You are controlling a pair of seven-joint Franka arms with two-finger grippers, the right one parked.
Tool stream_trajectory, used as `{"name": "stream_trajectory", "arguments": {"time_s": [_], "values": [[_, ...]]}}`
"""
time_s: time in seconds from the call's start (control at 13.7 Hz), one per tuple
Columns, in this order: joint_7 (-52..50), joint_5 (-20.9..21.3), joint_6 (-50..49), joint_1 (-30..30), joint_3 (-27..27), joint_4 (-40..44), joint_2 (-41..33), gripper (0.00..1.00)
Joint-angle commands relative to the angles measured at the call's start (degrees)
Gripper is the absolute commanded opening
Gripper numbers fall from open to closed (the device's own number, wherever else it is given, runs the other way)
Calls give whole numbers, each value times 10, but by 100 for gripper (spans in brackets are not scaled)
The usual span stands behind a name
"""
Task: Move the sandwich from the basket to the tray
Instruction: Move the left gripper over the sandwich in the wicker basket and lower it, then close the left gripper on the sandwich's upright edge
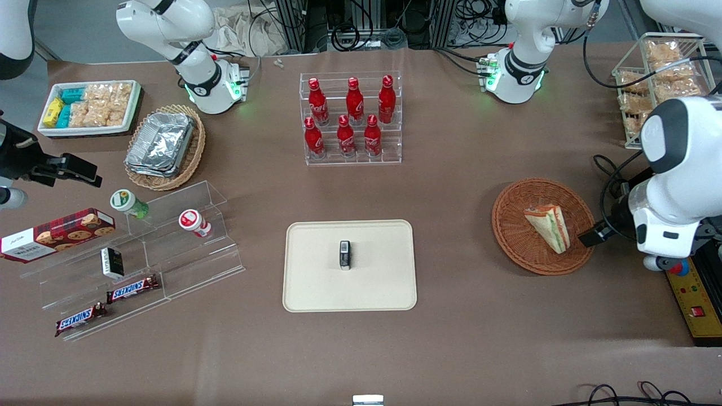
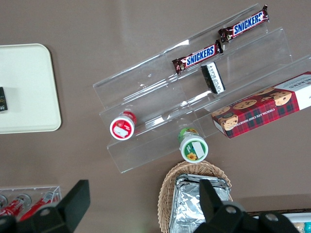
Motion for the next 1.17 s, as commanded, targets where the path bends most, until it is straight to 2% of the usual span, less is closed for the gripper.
{"name": "stream_trajectory", "arguments": {"time_s": [0.0,0.15,0.51,1.09], "values": [[-39,9,35,-1,-1,-55,-16,100],[-40,9,56,3,1,-81,-15,100],[-40,9,201,9,1,-217,-45,100],[-55,8,285,8,0,-289,-45,100]]}}
